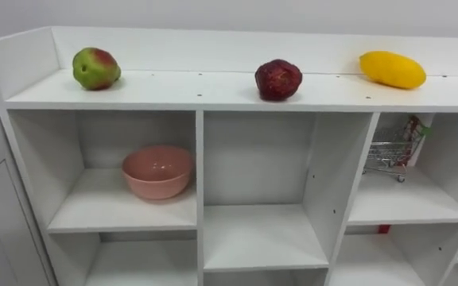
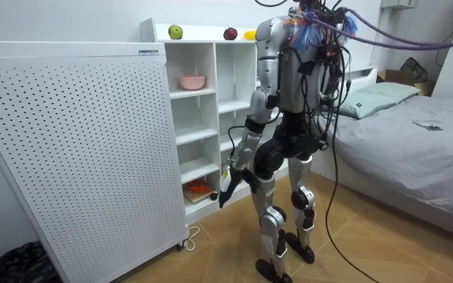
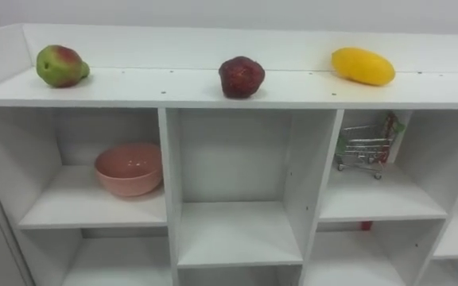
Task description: Arrange fruit in the closet
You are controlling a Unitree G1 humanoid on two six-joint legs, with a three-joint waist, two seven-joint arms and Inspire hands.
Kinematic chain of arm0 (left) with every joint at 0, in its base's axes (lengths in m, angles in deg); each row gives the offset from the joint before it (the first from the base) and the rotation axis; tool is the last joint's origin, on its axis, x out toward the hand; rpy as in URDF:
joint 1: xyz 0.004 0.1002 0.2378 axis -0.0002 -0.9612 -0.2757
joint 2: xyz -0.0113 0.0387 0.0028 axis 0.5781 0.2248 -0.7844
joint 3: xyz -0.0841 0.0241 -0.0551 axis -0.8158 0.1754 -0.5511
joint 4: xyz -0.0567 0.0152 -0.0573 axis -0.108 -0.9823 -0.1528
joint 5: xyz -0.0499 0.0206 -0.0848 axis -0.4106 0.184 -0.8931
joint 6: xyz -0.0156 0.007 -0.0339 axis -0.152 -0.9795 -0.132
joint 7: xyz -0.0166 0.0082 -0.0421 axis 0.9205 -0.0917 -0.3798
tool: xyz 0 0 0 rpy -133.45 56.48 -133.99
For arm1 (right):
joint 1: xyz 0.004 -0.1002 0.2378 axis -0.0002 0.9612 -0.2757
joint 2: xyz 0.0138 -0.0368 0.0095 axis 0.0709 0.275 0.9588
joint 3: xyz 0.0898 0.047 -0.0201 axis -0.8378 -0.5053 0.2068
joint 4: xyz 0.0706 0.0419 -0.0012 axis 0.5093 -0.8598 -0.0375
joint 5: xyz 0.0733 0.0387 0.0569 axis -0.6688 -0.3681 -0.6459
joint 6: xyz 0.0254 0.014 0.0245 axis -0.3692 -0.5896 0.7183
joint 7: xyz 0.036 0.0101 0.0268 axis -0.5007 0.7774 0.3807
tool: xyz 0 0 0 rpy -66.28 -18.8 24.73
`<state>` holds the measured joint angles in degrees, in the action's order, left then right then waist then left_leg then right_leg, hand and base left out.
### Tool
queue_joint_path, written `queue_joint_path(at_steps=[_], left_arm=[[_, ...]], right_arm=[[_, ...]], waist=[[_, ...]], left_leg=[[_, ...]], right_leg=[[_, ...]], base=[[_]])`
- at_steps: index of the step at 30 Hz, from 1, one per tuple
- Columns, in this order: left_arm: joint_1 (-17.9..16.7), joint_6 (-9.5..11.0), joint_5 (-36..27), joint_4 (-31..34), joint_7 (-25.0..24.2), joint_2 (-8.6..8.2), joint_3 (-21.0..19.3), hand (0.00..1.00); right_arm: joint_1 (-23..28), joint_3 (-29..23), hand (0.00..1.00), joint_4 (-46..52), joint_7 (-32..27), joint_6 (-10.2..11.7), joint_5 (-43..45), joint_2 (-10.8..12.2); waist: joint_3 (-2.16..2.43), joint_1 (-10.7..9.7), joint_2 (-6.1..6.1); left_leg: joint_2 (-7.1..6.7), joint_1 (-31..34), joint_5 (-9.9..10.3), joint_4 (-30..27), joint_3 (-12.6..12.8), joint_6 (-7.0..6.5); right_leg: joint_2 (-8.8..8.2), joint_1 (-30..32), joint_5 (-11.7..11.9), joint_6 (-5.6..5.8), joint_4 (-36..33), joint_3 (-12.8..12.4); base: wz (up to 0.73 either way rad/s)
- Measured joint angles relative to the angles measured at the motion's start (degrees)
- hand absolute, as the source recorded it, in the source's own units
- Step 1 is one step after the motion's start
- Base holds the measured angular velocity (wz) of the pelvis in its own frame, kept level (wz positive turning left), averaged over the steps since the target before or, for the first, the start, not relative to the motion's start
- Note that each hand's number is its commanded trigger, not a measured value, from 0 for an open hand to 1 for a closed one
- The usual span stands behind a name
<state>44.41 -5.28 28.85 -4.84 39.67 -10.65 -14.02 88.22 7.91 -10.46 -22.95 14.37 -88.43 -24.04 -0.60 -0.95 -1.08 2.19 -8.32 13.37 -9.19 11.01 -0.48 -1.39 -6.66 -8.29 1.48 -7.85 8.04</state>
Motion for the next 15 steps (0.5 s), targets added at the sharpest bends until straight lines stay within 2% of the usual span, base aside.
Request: queue_joint_path(at_steps=[1,2,4,5,11,15], left_arm=[[0.1,0.4,0.0,0.0,0.5,0.04,0.2,0.00],[0.3,0.7,0.0,0.0,1.0,0.04,0.4,0.00],[0.3,0.8,0.0,0.5,1.5,0.03,0.4,0.00],[0.0,0.8,0.1,1.3,1.6,0.04,0.5,0.00],[-0.8,0.8,0.3,1.5,1.7,0.04,0.5,0.00],[-1.8,0.8,0.4,2.9,1.6,-0.06,0.9,0.00]], right_arm=[[-0.1,0.1,0.00,5.6,-1.5,0.2,0.3,0.2],[-0.3,0.7,0.00,10.2,-3.2,1.3,0.5,0.1],[-0.7,1.2,0.00,14.8,-5.5,2.7,1.0,0.1],[-0.8,1.6,0.00,17.7,-6.7,2.9,2.3,0.2],[-1.3,2.6,0.00,34.5,-9.9,2.9,4.5,0.1],[-2.1,2.7,0.00,43.3,-11.9,3.8,4.5,0.1]], waist=[[0.00,0.3,-0.01],[0.00,0.7,-0.02],[0.16,1.2,-0.18],[0.30,1.5,-0.28],[0.42,3.0,-0.01],[0.48,3.1,0.02]], left_leg=[[-0.15,0.1,0.0,0.0,0.0,0.01],[-0.11,0.2,0.0,0.0,0.0,0.02],[0.01,0.4,0.0,0.0,0.0,0.02],[0.06,0.7,0.0,-0.1,-0.2,0.03],[0.03,0.5,0.0,-0.2,-0.3,0.03],[0.03,0.9,0.0,-0.4,-0.4,0.03]], right_leg=[[0.06,0.1,0.0,0.00,-0.1,0.0],[0.12,0.3,0.0,0.00,-0.2,-0.1],[0.22,0.5,0.0,-0.02,-0.2,0.0],[0.23,0.7,0.0,-0.01,-0.2,0.1],[0.20,0.7,0.0,-0.01,-0.2,0.0],[0.04,1.0,0.0,-0.01,-0.2,0.1]], base=[[0.00],[0.00],[0.02],[0.06],[0.01],[0.02]])
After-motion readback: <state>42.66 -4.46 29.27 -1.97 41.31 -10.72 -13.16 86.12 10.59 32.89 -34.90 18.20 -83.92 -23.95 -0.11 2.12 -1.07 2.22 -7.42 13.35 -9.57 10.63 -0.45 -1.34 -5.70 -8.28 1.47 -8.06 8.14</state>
